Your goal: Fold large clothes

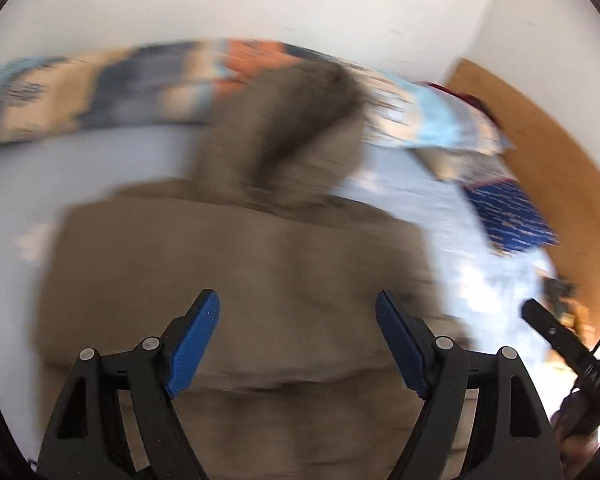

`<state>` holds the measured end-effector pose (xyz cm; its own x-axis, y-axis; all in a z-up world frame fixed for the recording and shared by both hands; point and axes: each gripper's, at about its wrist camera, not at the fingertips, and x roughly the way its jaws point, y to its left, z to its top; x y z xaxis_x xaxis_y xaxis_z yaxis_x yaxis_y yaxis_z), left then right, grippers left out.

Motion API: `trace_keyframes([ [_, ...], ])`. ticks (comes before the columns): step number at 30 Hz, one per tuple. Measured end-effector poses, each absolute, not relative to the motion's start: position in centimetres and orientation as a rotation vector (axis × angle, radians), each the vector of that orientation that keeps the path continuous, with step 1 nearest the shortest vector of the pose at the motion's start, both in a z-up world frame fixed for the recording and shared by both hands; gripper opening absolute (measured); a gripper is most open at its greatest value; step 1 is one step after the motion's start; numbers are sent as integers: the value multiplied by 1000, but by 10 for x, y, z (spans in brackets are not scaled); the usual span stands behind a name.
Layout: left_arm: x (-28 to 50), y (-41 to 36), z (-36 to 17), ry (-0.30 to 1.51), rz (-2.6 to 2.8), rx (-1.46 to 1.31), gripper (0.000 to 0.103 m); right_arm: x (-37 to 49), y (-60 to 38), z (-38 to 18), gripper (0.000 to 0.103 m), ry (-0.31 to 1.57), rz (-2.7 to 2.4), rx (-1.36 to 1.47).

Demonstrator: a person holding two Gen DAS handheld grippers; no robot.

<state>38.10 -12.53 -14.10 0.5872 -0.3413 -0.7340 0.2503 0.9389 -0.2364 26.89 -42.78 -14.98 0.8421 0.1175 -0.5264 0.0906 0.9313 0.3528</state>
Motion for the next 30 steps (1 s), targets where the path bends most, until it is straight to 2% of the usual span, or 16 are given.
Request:
trace_keyframes([
  [6, 406, -30, -172, 912, -109, -114, 79, 332, -395, -185, 27, 699, 82, 340],
  [10, 419, -8, -206, 975, -87, -111, 80, 355, -370, -207, 27, 764, 105, 280],
  [19, 434, -2, -244, 1047, -91, -175, 96, 378, -369, -252, 26, 907, 50, 246],
  [23, 434, -2, -235, 1062, -79, -169, 95, 380, -372, -258, 26, 936, 59, 252],
  [24, 428, 2, -226, 1051, -88, -193, 91, 379, -372, -257, 26, 939, 57, 252],
  [28, 396, 19, -188, 1009, -150, -239, 91, 360, -374, -228, 29, 889, 89, 242],
  [30, 372, 33, -170, 997, -179, -257, 91, 345, -380, -210, 43, 853, 114, 252],
])
